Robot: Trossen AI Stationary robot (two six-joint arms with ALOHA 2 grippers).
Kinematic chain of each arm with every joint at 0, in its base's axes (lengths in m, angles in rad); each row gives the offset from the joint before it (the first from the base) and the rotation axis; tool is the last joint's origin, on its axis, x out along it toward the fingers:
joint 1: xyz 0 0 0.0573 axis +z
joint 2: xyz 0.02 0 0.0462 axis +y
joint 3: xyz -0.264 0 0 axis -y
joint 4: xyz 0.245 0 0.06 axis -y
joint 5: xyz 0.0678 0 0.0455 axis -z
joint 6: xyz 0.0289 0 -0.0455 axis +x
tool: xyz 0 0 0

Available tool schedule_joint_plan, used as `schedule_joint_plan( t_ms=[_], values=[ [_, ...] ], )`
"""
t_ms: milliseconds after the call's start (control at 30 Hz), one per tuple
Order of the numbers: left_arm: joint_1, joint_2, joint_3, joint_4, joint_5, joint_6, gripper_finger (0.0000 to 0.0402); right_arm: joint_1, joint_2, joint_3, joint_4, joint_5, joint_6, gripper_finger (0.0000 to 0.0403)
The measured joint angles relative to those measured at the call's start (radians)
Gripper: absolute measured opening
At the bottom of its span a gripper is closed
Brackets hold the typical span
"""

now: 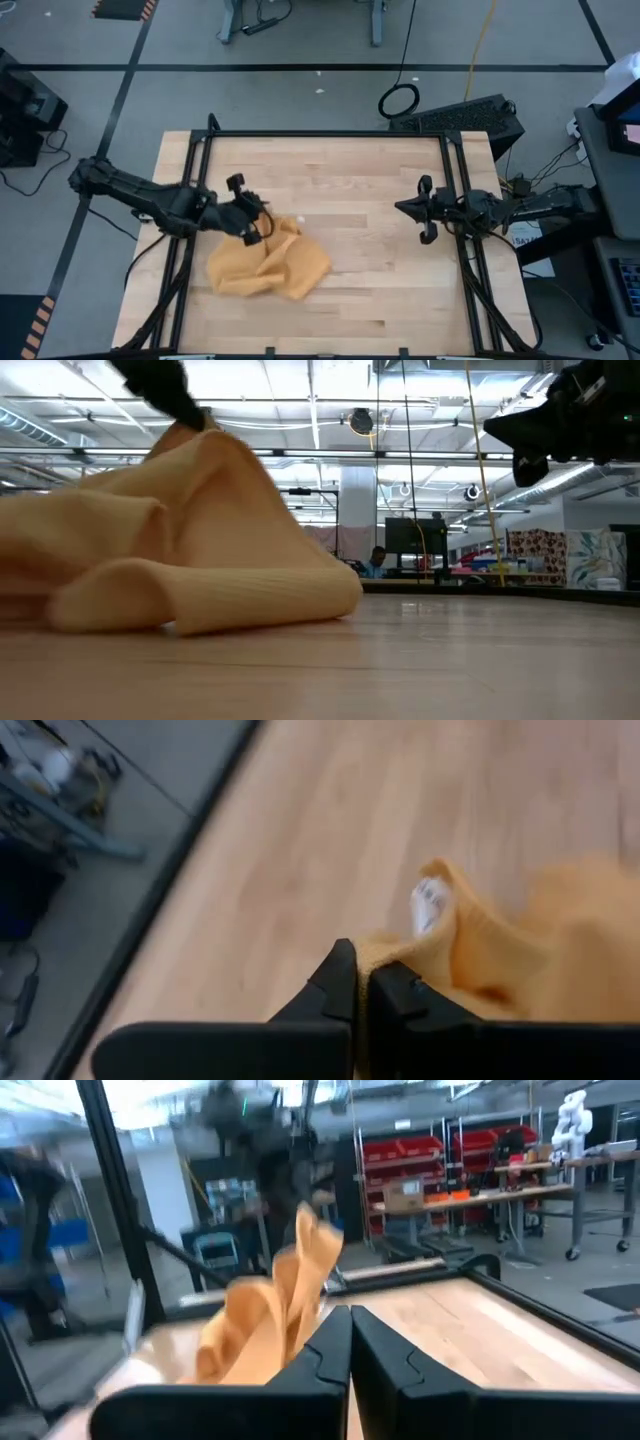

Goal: Roll towel
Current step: Fold the yellow towel

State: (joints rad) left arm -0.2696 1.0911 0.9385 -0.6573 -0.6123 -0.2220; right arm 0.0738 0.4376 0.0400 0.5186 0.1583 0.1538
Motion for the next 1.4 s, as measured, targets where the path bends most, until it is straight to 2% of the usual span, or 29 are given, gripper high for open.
schedule_joint_plan(
  t_ms=[100, 233, 333, 533, 700, 833, 1000, 1167, 1300, 1400],
  values=[
    [0.047, -0.014, 0.018, 0.104, -0.003, 0.066, 0.0005, 0.0, 0.129, 0.062, 0.013, -0.003, -0.021, 0.0012],
    [0.085, -0.023, 0.034, 0.303, -0.006, 0.222, 0.0005, 0.014, 0.328, 0.179, 0.014, -0.013, -0.069, 0.0048],
    [0.101, -0.026, 0.036, 0.474, 0.029, 0.328, 0.0004, 0.037, 0.481, 0.275, 0.018, -0.009, -0.12, 0.0076],
    [0.135, -0.03, 0.036, 0.651, 0.056, 0.457, 0.0004, 0.067, 0.776, 0.433, 0.017, -0.003, -0.168, 0.0105],
    [0.169, -0.03, 0.036, 0.793, 0.182, 0.516, 0.0004, 0.068, 1.002, 0.535, 0.017, -0.001, -0.138, 0.0107],
    [0.19, -0.034, 0.036, 0.869, 0.28, 0.526, 0.0004, 0.071, 1.133, 0.581, 0.014, 0.007, -0.078, 0.0107],
    [0.213, -0.044, 0.036, 0.874, 0.325, 0.524, 0.0003, 0.101, 1.197, 0.591, -0.037, 0.037, 0.033, 0.0107],
    [0.226, -0.045, 0.036, 0.873, 0.328, 0.525, 0.0003, 0.17, 1.137, 0.592, -0.166, 0.065, 0.121, 0.0107],
    [0.244, -0.045, 0.036, 0.865, 0.329, 0.525, 0.0003, 0.248, 1.07, 0.592, -0.19, 0.087, 0.096, 0.0106],
    [0.263, -0.045, 0.036, 0.858, 0.329, 0.519, 0.0003, 0.309, 1.054, 0.592, -0.092, 0.126, 0.01, 0.0108]
  ],
)
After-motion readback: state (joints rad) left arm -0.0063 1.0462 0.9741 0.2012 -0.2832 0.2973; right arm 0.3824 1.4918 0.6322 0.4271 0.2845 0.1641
